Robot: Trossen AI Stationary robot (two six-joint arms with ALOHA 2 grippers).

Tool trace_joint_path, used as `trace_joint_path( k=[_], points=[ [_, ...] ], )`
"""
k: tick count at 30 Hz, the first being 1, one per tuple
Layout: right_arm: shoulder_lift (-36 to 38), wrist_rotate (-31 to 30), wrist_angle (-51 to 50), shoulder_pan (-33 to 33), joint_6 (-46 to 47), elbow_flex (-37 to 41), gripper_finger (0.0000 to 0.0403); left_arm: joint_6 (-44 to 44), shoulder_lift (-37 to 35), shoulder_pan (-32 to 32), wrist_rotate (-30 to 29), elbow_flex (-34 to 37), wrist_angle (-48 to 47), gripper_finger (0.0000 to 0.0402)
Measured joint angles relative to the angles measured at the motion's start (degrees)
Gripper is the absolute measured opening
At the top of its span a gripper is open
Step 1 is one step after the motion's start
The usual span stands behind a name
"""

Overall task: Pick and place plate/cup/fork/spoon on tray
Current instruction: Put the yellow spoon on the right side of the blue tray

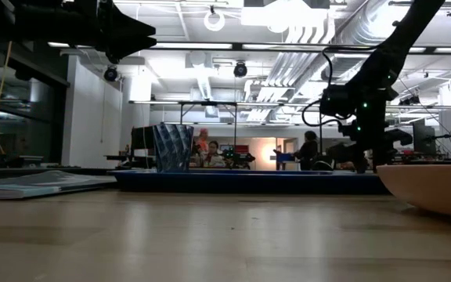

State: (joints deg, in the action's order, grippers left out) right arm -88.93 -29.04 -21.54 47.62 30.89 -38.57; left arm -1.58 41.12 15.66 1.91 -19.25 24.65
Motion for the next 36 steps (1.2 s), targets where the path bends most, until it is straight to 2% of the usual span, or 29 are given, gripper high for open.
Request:
trace_joint_path(
  k=[5, 16, 21, 28, 36],
  points=[
    [0.0, 0.6, -0.5, 0.0, -0.9, 0.0, 0.0204, 0.0, 0.0, 0.0, 0.0, 0.0, 0.0, 0.0186],
    [0.0, 4.0, 0.0, 0.0, -0.3, -0.1, 0.0199, 0.0, 0.3, 0.0, 0.0, 0.0, 0.1, 0.0186],
    [0.1, 10.1, -3.0, 0.6, -0.8, -1.9, 0.0199, 0.0, 0.8, 0.0, 0.0, 0.0, 0.1, 0.0186],
    [-0.7, 8.7, -2.1, 0.7, 1.5, -1.9, 0.0199, 0.0, 1.3, 0.0, 0.0, 0.0, 0.1, 0.0186],
    [-0.7, 13.5, -2.7, 0.4, 0.3, -2.0, 0.0197, 0.0, 1.2, 0.0, 0.0, 0.0, 0.1, 0.0186]
  ],
)
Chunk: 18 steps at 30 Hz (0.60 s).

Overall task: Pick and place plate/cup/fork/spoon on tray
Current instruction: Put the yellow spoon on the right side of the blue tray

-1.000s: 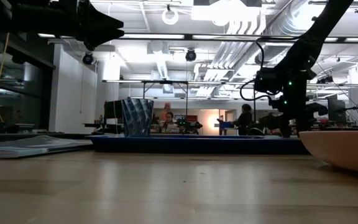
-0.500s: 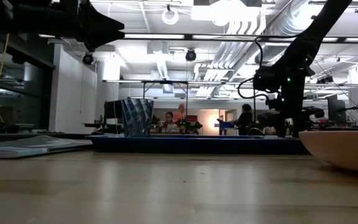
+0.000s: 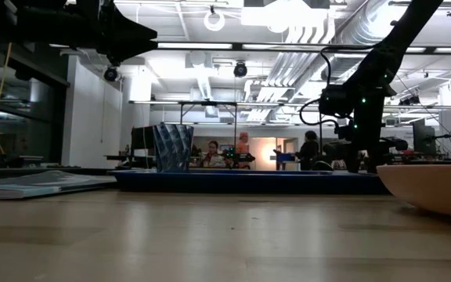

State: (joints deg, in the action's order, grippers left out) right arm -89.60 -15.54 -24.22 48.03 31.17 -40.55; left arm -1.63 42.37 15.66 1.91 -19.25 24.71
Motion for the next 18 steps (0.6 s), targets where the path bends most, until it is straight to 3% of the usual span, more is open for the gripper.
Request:
trace_joint_path(
  k=[5, 14, 18],
  points=[
    [0.0, 1.4, -0.5, 0.0, -1.0, 0.0, 0.0164, 0.0, 0.0, 0.0, 0.0, 0.0, 0.0, 0.0186],
    [0.0, 1.9, -0.8, -0.1, -1.2, 0.0, 0.0023, 1.0, 0.0, 0.0, 0.0, 0.0, 0.0, 0.0186],
    [0.1, 1.6, -0.8, -0.1, -1.2, 0.0, 0.0020, 1.0, 0.0, 0.0, 0.0, 0.0, 0.0, 0.0186]
  ],
)
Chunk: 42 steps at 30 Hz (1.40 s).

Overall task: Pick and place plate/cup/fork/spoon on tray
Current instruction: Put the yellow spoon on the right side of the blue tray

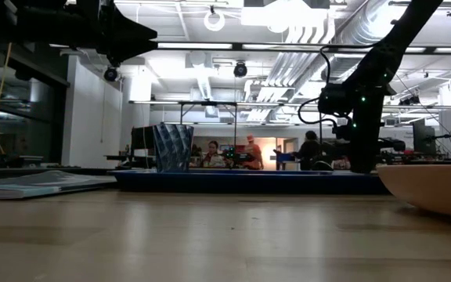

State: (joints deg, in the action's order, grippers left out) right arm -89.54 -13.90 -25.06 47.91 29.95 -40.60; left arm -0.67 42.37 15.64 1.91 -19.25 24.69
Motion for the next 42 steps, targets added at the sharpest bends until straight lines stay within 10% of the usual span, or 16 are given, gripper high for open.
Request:
trace_joint_path(
  k=[19, 30, 42],
  points=[
    [16.1, 2.3, -2.1, -8.6, 0.8, 0.2, 0.0005, 0.0, 0.0, 0.0, 0.0, 0.0, 0.0, 0.0186],
    [14.9, -3.3, -1.0, -34.3, 17.9, 0.2, 0.0005, 0.1, 0.0, 0.0, 0.0, 0.0, 0.0, 0.0186],
    [6.8, -9.6, -4.3, -35.4, 30.2, 0.2, 0.0005, 0.6, 0.0, 0.0, 0.0, 0.0, 0.0, 0.0186]
  ],
)
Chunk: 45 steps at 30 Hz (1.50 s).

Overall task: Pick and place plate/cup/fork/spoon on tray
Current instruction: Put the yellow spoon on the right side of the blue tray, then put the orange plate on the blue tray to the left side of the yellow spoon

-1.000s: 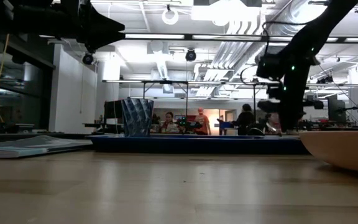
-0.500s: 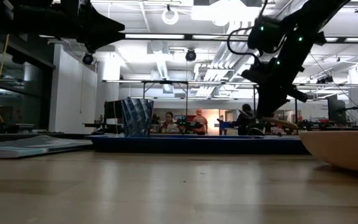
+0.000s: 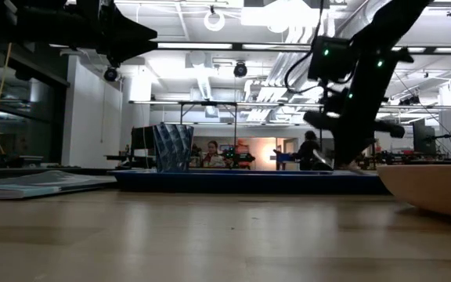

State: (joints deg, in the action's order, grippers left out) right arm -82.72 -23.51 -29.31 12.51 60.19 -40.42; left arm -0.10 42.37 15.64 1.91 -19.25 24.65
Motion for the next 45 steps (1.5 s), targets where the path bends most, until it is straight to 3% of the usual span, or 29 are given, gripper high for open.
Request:
trace_joint_path(
  k=[7, 13, 31, 41, 45],
  points=[
    [-6.5, 0.0, 3.3, 3.6, -0.5, 0.0, 0.0015, -0.1, 0.0, 0.0, 0.0, 0.0, 0.0, 0.0186],
    [-7.6, -1.4, 4.5, 4.4, -1.0, 0.0, 0.0025, -0.1, 0.0, 0.0, 0.0, 0.0, 0.0, 0.0186],
    [-7.6, -2.6, 3.8, 4.3, -5.9, -0.7, 0.0157, 0.5, 0.0, 0.0, 0.0, 0.0, 0.0, 0.0186],
    [0.7, -2.5, -7.2, 0.9, -19.2, -8.8, 0.0181, 0.5, 0.0, 0.0, 0.0, 0.0, 0.0, 0.0186],
    [7.1, 4.5, -11.2, -5.4, -24.6, -9.4, 0.0181, 0.5, 0.0, 0.0, 0.0, 0.0, -0.4, 0.0186]
  ],
)
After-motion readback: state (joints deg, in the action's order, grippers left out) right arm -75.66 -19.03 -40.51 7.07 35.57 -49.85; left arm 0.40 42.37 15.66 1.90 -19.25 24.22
